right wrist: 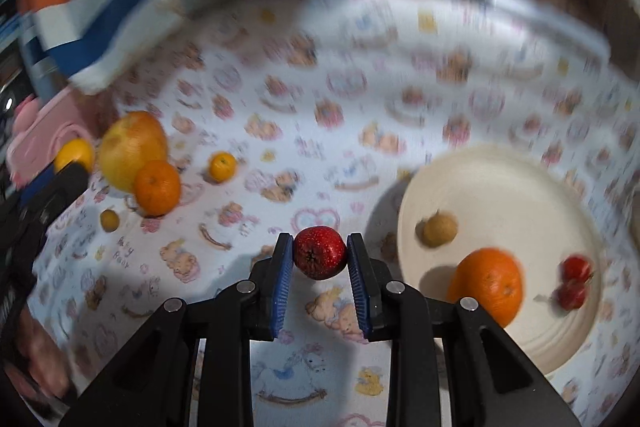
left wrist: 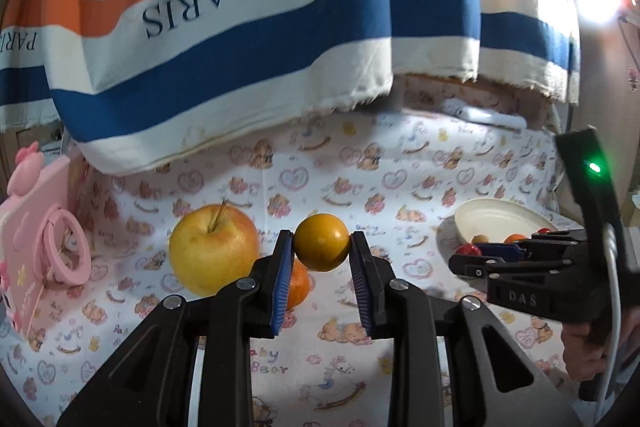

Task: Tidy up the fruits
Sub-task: 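Carry both fruits over the cream plate and open both tools to release them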

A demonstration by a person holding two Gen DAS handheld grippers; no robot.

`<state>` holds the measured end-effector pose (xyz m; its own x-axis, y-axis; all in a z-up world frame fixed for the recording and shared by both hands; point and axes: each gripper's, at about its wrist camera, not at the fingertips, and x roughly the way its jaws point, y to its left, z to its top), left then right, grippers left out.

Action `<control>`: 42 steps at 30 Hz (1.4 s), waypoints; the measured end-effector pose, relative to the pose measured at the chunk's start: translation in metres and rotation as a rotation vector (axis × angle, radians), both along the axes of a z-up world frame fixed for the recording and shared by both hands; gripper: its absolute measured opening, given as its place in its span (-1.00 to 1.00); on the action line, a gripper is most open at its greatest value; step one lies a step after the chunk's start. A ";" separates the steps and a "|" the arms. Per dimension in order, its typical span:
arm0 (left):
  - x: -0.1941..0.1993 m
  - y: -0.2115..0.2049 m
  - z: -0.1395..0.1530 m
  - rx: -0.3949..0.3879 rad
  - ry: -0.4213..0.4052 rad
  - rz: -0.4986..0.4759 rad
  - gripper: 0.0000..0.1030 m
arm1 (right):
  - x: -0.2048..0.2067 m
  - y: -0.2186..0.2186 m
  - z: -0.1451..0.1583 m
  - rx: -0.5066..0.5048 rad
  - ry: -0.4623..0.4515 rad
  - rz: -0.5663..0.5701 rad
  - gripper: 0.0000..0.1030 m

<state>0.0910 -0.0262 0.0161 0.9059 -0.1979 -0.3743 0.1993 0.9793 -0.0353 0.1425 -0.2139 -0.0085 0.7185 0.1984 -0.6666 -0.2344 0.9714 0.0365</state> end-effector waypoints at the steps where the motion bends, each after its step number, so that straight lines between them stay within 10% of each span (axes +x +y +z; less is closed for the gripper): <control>1: -0.002 -0.001 0.001 -0.001 -0.010 0.001 -0.47 | -0.007 -0.002 0.004 0.011 -0.036 0.010 -0.45; 13: -0.012 -0.010 0.000 0.025 -0.073 -0.016 -0.47 | -0.035 -0.002 0.020 0.053 -0.232 0.033 -0.45; 42: -0.022 -0.018 0.013 -0.008 -0.121 -0.083 -0.47 | -0.061 -0.048 0.059 0.056 -0.373 0.036 -0.45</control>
<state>0.0688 -0.0446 0.0292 0.9248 -0.2768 -0.2610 0.2831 0.9590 -0.0140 0.0815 -0.2622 0.0505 0.9019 0.2566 -0.3474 -0.2753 0.9613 -0.0046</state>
